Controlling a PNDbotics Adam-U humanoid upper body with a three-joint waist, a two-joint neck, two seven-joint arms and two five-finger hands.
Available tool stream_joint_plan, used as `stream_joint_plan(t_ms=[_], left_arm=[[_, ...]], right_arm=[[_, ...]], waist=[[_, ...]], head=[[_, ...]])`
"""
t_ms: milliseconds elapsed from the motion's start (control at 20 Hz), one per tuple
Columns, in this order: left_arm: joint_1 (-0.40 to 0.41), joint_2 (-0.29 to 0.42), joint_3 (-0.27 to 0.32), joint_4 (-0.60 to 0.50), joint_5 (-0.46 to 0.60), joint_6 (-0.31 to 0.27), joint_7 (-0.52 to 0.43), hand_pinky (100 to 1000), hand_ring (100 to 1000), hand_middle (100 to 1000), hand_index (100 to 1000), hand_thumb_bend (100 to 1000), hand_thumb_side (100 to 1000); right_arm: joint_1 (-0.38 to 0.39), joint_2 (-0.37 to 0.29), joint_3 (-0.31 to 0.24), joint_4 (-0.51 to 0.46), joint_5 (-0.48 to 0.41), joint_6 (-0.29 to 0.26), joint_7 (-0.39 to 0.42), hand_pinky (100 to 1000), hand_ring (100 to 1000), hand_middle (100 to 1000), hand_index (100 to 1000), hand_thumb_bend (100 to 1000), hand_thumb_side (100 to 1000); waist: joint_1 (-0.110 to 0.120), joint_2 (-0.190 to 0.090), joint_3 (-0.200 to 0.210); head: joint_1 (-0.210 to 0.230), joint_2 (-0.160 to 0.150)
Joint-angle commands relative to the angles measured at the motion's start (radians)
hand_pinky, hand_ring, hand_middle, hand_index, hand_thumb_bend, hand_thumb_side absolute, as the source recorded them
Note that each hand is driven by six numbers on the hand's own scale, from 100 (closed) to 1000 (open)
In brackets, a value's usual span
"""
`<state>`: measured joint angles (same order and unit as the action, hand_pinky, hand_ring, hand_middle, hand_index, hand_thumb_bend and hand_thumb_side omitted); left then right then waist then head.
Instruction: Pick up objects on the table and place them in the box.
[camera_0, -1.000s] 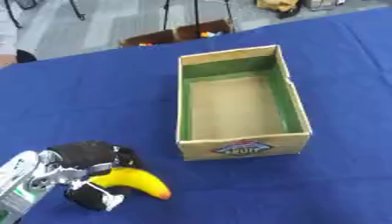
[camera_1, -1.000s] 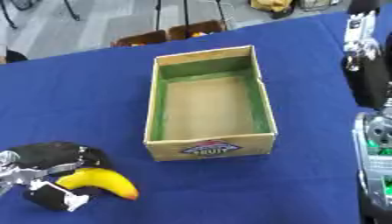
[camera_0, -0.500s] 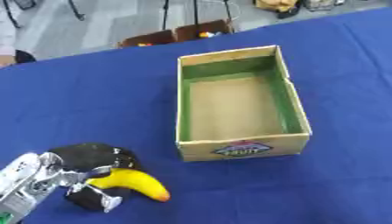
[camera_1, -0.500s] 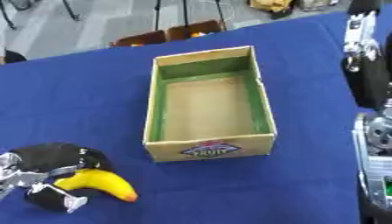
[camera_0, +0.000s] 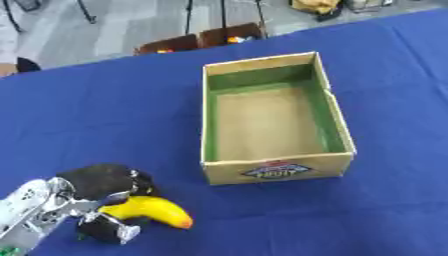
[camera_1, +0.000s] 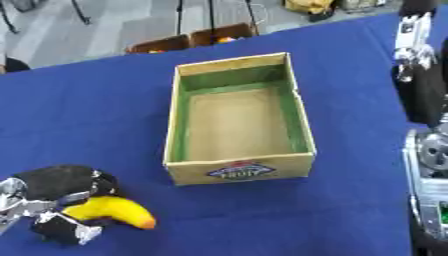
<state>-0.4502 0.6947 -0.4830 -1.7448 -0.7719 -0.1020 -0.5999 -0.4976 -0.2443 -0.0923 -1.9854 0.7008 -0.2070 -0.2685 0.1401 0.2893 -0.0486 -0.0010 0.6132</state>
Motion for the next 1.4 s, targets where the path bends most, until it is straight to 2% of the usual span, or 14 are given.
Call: stream_joint_plan(t_ms=[50, 500, 650, 800, 850, 1400], left_arm=[[-0.008, 0.012, 0.007, -0.004, -0.006, 0.006, 0.023, 436, 564, 658, 748, 100, 396], [-0.010, 0.009, 0.008, -0.001, -0.025, 0.009, 0.046, 383, 500, 606, 699, 100, 340], [-0.010, 0.012, 0.011, -0.004, -0.029, 0.008, 0.050, 329, 455, 571, 677, 100, 327], [-0.011, 0.015, 0.014, -0.010, -0.032, 0.009, 0.053, 327, 453, 569, 677, 100, 327], [-0.011, 0.017, 0.015, -0.012, -0.032, 0.009, 0.053, 302, 433, 551, 659, 100, 322], [0.007, 0.070, 0.048, -0.069, -0.016, 0.024, 0.052, 300, 430, 548, 657, 100, 304]], right_arm=[[-0.014, -0.019, -0.007, -0.015, -0.007, -0.003, -0.001, 743, 817, 514, 836, 100, 1000], [-0.014, -0.019, -0.008, -0.015, -0.009, -0.002, -0.004, 744, 816, 511, 837, 100, 1000], [-0.013, -0.019, -0.008, -0.015, -0.009, -0.002, -0.005, 745, 815, 511, 837, 100, 1000], [-0.012, -0.019, -0.008, -0.015, -0.009, -0.002, -0.006, 745, 815, 511, 837, 100, 1000], [-0.012, -0.019, -0.008, -0.015, -0.009, -0.002, -0.006, 745, 815, 510, 837, 100, 1000], [-0.006, -0.017, -0.009, -0.015, -0.006, -0.001, -0.008, 747, 814, 511, 838, 100, 1000]], waist=[[-0.006, -0.015, 0.000], [-0.005, -0.015, -0.001], [-0.005, -0.016, 0.000], [-0.005, -0.017, 0.000], [-0.005, -0.017, 0.001], [-0.005, -0.027, 0.007]], head=[[0.000, -0.010], [-0.001, -0.011], [-0.002, -0.011], [-0.003, -0.011], [-0.004, -0.011], [-0.008, -0.011]])
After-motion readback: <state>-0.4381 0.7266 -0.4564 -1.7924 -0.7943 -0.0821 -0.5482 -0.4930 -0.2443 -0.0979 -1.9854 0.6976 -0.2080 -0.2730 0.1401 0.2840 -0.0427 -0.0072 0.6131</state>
